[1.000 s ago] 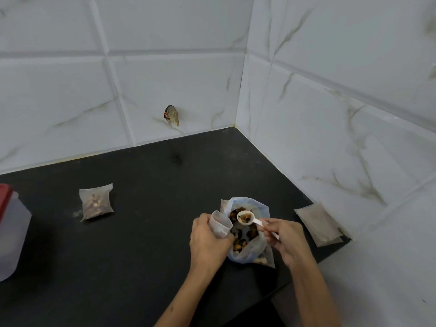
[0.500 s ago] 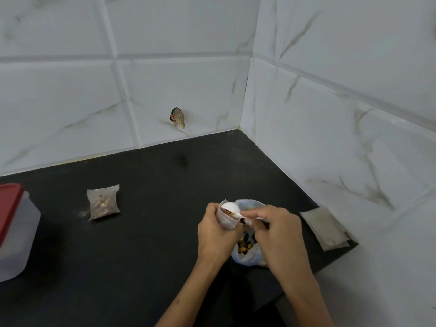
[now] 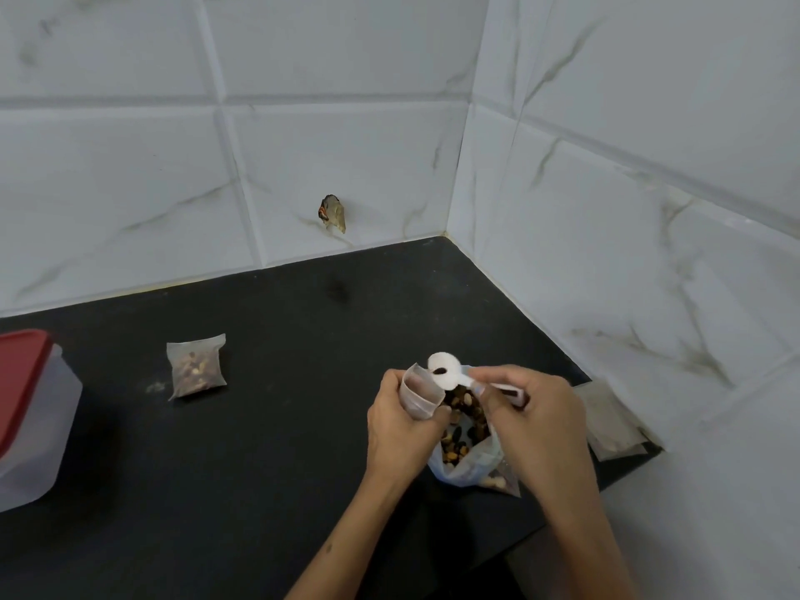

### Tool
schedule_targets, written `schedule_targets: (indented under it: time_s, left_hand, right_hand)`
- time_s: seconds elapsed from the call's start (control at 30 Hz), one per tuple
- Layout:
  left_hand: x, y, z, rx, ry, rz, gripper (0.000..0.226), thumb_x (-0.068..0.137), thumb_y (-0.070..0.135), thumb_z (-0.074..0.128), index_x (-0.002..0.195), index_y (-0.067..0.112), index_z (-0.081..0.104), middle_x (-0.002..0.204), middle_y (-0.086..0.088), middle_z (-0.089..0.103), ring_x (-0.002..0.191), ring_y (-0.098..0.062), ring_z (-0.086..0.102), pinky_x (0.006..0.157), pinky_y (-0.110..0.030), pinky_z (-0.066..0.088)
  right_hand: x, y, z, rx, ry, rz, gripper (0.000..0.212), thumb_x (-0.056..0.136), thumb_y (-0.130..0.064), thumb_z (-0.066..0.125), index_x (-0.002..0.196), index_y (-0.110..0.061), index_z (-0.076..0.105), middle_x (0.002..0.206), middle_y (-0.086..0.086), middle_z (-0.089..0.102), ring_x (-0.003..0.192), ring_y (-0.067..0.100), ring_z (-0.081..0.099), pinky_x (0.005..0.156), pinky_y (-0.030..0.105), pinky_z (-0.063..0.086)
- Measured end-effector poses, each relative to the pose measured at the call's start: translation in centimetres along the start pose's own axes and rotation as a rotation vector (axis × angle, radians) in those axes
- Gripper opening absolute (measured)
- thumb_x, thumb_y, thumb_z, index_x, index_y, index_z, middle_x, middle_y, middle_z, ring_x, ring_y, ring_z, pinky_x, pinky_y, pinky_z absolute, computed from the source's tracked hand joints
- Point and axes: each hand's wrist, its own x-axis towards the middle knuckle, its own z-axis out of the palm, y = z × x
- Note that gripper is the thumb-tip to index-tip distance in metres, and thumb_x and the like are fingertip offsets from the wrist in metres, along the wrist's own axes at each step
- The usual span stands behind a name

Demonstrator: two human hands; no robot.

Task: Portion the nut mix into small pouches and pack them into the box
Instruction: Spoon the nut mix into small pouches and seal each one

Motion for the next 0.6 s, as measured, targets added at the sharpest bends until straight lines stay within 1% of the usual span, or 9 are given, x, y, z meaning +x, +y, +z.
schedule_targets:
  time_s: [0.1, 0.17, 0.23, 0.27, 0.33, 0.37, 0.43, 0.53, 0.6]
  left_hand:
    - [0.3, -0.5, -0.2, 0.042, 0.017, -0.063, 0.036, 0.073, 0.015, 0.076, 0.099, 0.025, 0.053, 0.092, 0.007, 0.062, 0.081, -0.003, 0.061, 0.056, -0.012, 0.044]
    - [0.4, -1.0, -0.2, 0.059, 0.028, -0.124, 0.035, 0.074, 0.017, 0.076, 0.098, 0.024, 0.052, 0.093, 0.007, 0.061, 0.082, -0.005, 0.060, 0.057, -0.014, 0.041]
    - [0.4, -1.5, 0.0, 0.065, 0.019, -0.179, 0.037, 0.073, 0.018, 0.078, 0.099, 0.021, 0.052, 0.093, 0.006, 0.060, 0.082, -0.005, 0.059, 0.057, -0.015, 0.041]
    - [0.5, -1.7, 0.2, 0.057, 0.011, -0.203, 0.037, 0.072, 0.018, 0.079, 0.099, 0.020, 0.053, 0.093, 0.005, 0.061, 0.082, -0.006, 0.059, 0.057, -0.016, 0.041]
    - [0.6, -2.0, 0.6, 0.032, -0.006, -0.248, 0.037, 0.071, 0.016, 0.078, 0.098, 0.018, 0.053, 0.093, 0.003, 0.061, 0.083, -0.008, 0.060, 0.057, -0.018, 0.043]
    - [0.8, -2.1, 0.8, 0.020, -0.015, -0.269, 0.036, 0.071, 0.014, 0.077, 0.099, 0.018, 0.053, 0.094, 0.002, 0.061, 0.083, -0.009, 0.060, 0.058, -0.020, 0.045]
    - [1.1, -2.4, 1.1, -0.027, -0.028, -0.310, 0.037, 0.071, 0.011, 0.075, 0.100, 0.019, 0.054, 0.095, 0.001, 0.063, 0.086, -0.011, 0.062, 0.063, -0.023, 0.050]
    - [1.7, -2.7, 1.4, -0.118, -0.050, -0.379, 0.039, 0.068, 0.007, 0.074, 0.100, 0.020, 0.057, 0.098, -0.003, 0.067, 0.090, -0.016, 0.066, 0.076, -0.036, 0.058]
    - [2.0, -2.9, 1.5, -0.163, -0.076, -0.406, 0.042, 0.066, 0.008, 0.073, 0.104, 0.018, 0.059, 0.099, -0.005, 0.069, 0.091, -0.018, 0.068, 0.079, -0.039, 0.059]
  right_hand:
    - [0.8, 1.5, -0.6, -0.024, 0.065, 0.098, 0.019, 0.087, -0.013, 0.064, 0.100, -0.024, 0.072, 0.092, -0.011, 0.068, 0.078, -0.003, 0.057, 0.061, 0.007, 0.038]
    - [1.5, 3.2, -0.1, -0.176, 0.029, 0.202, 0.021, 0.088, -0.014, 0.062, 0.106, -0.021, 0.069, 0.102, -0.004, 0.068, 0.078, 0.000, 0.054, 0.057, 0.007, 0.032]
    - [1.7, 4.4, 1.2, -0.288, -0.032, 0.294, 0.025, 0.089, -0.014, 0.061, 0.112, -0.020, 0.067, 0.108, 0.000, 0.067, 0.080, 0.005, 0.053, 0.056, 0.009, 0.032]
    - [1.8, 4.7, 2.0, -0.327, -0.046, 0.318, 0.027, 0.089, -0.015, 0.060, 0.115, -0.020, 0.065, 0.109, 0.001, 0.066, 0.081, 0.006, 0.054, 0.058, 0.011, 0.037]
    - [2.4, 4.7, 3.3, -0.395, -0.069, 0.353, 0.032, 0.089, -0.017, 0.061, 0.121, -0.021, 0.061, 0.112, 0.002, 0.063, 0.091, 0.010, 0.058, 0.073, 0.020, 0.050]
    - [2.8, 4.7, 3.8, -0.427, -0.103, 0.376, 0.036, 0.089, -0.019, 0.061, 0.125, -0.020, 0.057, 0.116, 0.003, 0.060, 0.098, 0.012, 0.059, 0.082, 0.025, 0.051]
    - [3.2, 4.3, 4.8, -0.478, -0.183, 0.404, 0.041, 0.091, -0.020, 0.059, 0.130, -0.016, 0.049, 0.124, 0.005, 0.053, 0.112, 0.017, 0.054, 0.093, 0.029, 0.046]
    - [2.7, 4.8, 6.3, -0.475, -0.113, 0.276, 0.027, 0.093, -0.018, 0.055, 0.119, -0.013, 0.055, 0.118, 0.002, 0.056, 0.109, 0.013, 0.054, 0.090, 0.022, 0.043]
    - [2.4, 5.4, 6.5, -0.443, -0.119, 0.221, 0.023, 0.092, -0.016, 0.056, 0.115, -0.014, 0.060, 0.114, 0.002, 0.060, 0.104, 0.013, 0.057, 0.087, 0.022, 0.045]
